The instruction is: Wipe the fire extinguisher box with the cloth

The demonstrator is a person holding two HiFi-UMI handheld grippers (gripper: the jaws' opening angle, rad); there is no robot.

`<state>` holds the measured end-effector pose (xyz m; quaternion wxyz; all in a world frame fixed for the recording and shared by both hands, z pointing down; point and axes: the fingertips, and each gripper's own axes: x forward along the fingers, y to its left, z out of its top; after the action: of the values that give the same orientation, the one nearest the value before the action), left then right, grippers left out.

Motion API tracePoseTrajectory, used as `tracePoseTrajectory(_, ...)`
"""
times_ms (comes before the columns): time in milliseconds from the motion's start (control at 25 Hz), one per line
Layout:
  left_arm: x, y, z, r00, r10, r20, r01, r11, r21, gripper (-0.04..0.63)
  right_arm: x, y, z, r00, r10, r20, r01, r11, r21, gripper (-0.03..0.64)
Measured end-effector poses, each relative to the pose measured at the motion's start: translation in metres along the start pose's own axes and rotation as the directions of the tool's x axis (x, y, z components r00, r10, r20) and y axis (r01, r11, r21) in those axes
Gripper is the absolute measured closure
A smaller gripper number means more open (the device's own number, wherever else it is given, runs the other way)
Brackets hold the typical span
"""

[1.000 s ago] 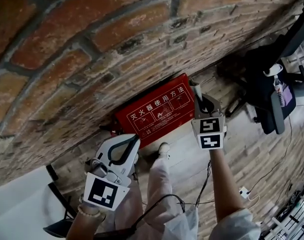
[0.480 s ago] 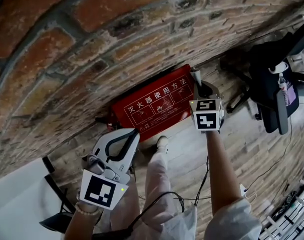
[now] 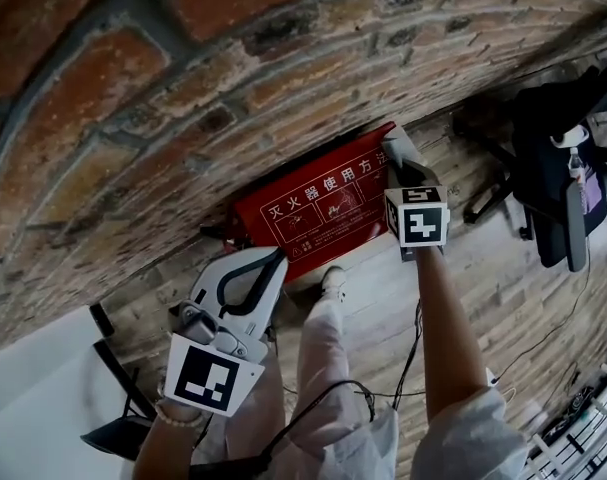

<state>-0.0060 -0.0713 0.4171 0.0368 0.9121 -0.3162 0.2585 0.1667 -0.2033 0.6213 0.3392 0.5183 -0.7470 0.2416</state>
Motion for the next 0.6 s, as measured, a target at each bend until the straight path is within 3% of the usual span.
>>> tracePoseTrajectory(600, -0.010, 0.004, -0.008, 1.000, 0.010, -0.004, -0.010, 1.000, -0.010, 0.598, 0.003, 0.033, -0.004, 0.999, 0.048, -0.013, -0.048, 0.998, -0.035, 0.598)
